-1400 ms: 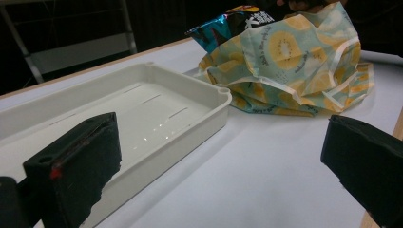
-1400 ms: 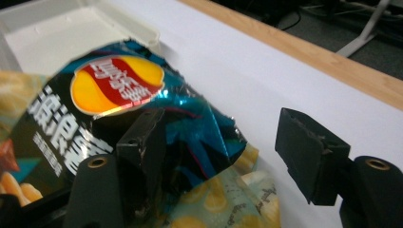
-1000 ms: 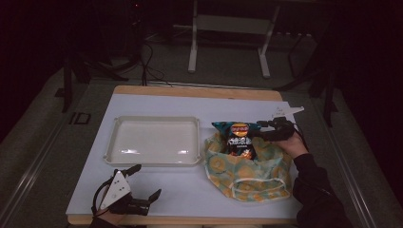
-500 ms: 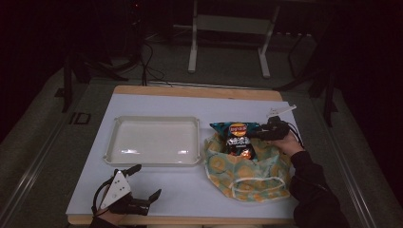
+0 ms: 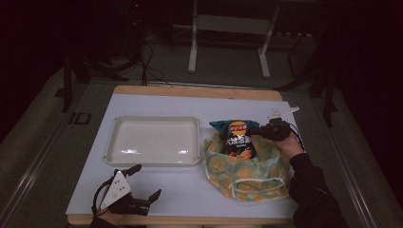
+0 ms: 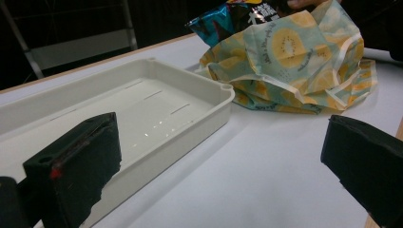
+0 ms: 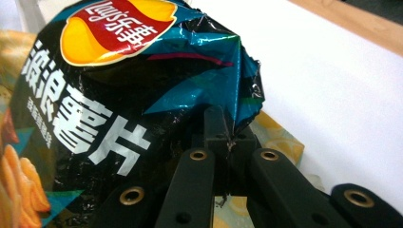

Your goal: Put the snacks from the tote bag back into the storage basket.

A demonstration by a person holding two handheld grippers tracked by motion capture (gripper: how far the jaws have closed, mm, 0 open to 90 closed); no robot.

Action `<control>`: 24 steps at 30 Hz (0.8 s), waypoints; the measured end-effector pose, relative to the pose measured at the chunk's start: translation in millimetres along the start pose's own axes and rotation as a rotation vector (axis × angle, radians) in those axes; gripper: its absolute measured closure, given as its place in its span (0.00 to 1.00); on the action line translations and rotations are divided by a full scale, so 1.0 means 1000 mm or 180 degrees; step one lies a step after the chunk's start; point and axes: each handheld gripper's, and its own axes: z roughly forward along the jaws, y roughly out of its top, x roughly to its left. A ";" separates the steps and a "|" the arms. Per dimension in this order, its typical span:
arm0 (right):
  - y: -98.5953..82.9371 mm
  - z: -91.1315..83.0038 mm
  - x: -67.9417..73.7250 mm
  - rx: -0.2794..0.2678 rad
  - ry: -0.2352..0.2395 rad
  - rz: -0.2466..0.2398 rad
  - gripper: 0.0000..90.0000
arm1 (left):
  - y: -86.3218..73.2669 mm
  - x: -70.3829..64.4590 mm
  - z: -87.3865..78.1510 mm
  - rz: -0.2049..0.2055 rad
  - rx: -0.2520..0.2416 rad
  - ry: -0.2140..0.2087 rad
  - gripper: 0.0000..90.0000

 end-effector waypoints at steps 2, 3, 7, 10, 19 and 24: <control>0.000 -0.005 0.001 -0.0064 -0.0032 0.0036 1.00 | 0.000 0.000 0.000 0.0006 0.0006 0.0002 0.00; 0.000 -0.007 0.002 -0.0090 -0.0048 0.0034 1.00 | 0.000 0.000 0.000 0.0009 0.0011 0.0000 0.00; 0.002 -0.015 0.006 -0.0202 -0.0034 0.0002 1.00 | 0.000 0.000 0.001 0.0009 0.0008 0.0006 0.00; 0.004 -0.019 0.009 -0.0216 -0.0037 -0.0037 1.00 | 0.000 0.000 0.001 0.0009 0.0008 0.0011 0.00; 0.014 -0.041 0.020 -0.0470 0.0046 -0.0076 1.00 | 0.000 0.000 0.001 0.0012 0.0003 0.0009 0.00; 0.020 -0.050 0.023 -0.0557 0.0046 -0.0083 1.00 | 0.000 0.000 0.001 0.0013 0.0005 0.0014 0.00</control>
